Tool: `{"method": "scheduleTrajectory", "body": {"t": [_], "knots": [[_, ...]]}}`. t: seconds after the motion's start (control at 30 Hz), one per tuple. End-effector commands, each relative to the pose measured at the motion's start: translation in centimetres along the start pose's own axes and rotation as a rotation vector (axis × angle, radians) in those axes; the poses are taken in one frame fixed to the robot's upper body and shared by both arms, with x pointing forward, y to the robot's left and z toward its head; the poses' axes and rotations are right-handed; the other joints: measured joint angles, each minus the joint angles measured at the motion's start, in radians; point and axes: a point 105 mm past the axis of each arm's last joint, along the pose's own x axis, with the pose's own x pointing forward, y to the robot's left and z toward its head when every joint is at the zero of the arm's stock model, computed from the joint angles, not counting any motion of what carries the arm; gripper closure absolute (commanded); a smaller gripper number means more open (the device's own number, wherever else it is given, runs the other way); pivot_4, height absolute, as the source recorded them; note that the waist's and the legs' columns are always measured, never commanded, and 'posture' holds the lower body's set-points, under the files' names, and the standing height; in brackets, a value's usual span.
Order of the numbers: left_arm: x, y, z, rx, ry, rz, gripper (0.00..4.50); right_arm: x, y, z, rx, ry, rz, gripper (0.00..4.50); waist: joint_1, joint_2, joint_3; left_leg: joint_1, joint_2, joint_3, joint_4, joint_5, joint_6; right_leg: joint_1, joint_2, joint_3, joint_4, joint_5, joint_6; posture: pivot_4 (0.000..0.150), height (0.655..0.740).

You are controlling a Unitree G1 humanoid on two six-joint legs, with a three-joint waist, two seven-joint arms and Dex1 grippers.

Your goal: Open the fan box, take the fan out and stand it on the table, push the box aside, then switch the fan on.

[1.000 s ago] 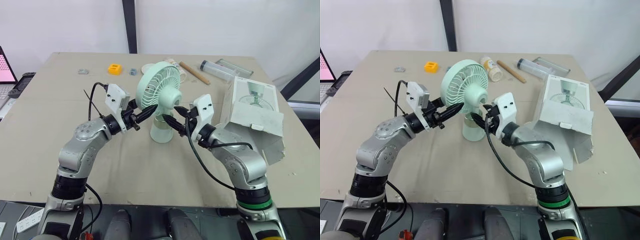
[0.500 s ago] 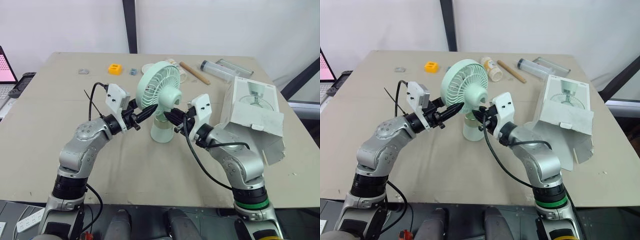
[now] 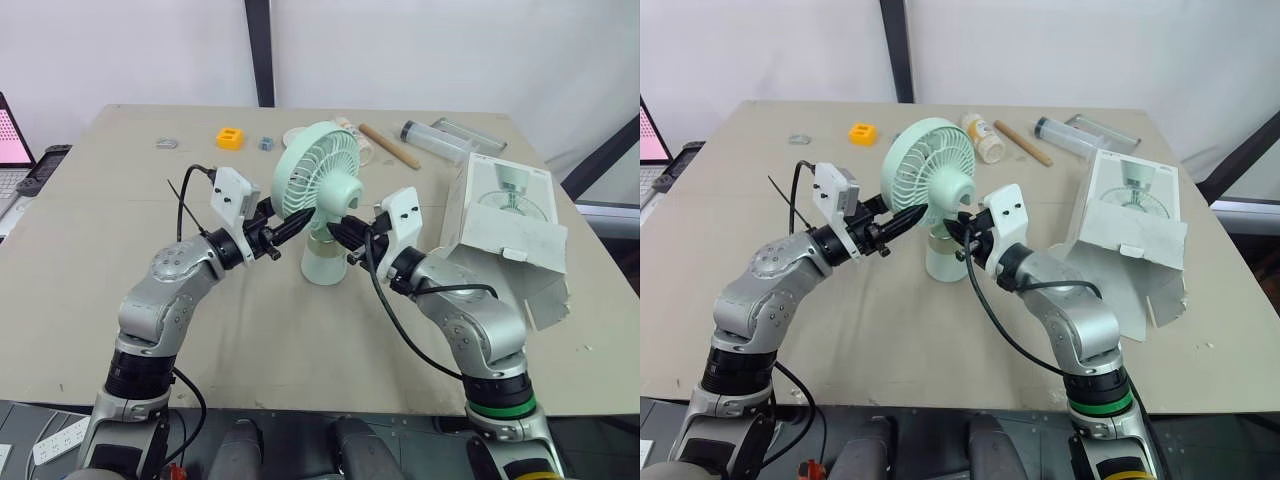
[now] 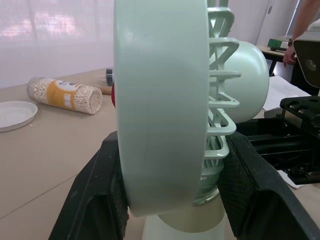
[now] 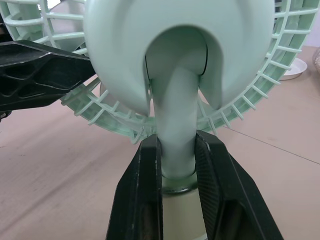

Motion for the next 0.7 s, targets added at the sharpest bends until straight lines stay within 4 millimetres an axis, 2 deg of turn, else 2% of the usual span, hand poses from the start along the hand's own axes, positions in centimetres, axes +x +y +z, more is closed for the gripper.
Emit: {"method": "scheduleTrajectory", "body": {"t": [0.03, 0.1, 0.13, 0.3, 0.53, 0.7], "knots": [[0.0, -1.0, 1.6, 0.019, -0.054, -0.057, 0.88, 0.1, 0.1, 1.2, -0.027, -0.038, 0.004, 4.17, 0.000, 0.000, 0.000, 0.000, 0.000, 0.000, 0.000, 0.000, 0.000, 0.000, 0.000, 0.000, 0.000, 0.000, 0.000, 0.150, 0.7400], [-0.3, -0.7, 1.6, 0.026, -0.046, -0.063, 0.15, 0.0, -0.1, 1.2, -0.031, -0.037, 0.002, 4.17, 0.000, 0.000, 0.000, 0.000, 0.000, 0.000, 0.000, 0.000, 0.000, 0.000, 0.000, 0.000, 0.000, 0.000, 0.000, 0.150, 0.7400], [-0.5, -0.5, 1.6, 0.034, -0.038, -0.070, 0.05, 0.0, -0.2, 1.2, -0.033, -0.038, 0.001, 4.17, 0.000, 0.000, 0.000, 0.000, 0.000, 0.000, 0.000, 0.000, 0.000, 0.000, 0.000, 0.000, 0.000, 0.000, 0.000, 0.150, 0.7400], [-2.3, 0.5, 1.5, 0.072, 0.000, -0.118, 0.05, 0.0, -0.3, 1.5, -0.040, -0.054, 0.015, 4.17, -0.001, 0.000, 0.000, 0.000, 0.000, 0.000, 0.000, 0.000, 0.000, 0.000, 0.000, 0.000, 0.000, 0.000, 0.001, 0.150, 0.7400], [-5.7, 1.4, 0.0, 0.081, 0.111, -0.214, 0.05, -0.3, -0.7, 2.3, -0.057, -0.105, 0.082, 4.17, -0.002, 0.000, 0.000, 0.000, 0.000, 0.000, -0.001, 0.000, 0.000, -0.001, 0.000, 0.000, 0.000, -0.002, 0.002, 0.150, 0.7400], [-8.3, 2.4, -1.6, 0.101, 0.247, -0.235, 0.05, -1.0, 0.4, 4.3, -0.070, -0.184, 0.261, 4.17, -0.003, 0.001, 0.001, -0.001, 0.001, 0.000, -0.001, 0.000, 0.000, -0.002, 0.000, 0.000, 0.000, -0.003, 0.003, 0.150, 0.7400]]}}
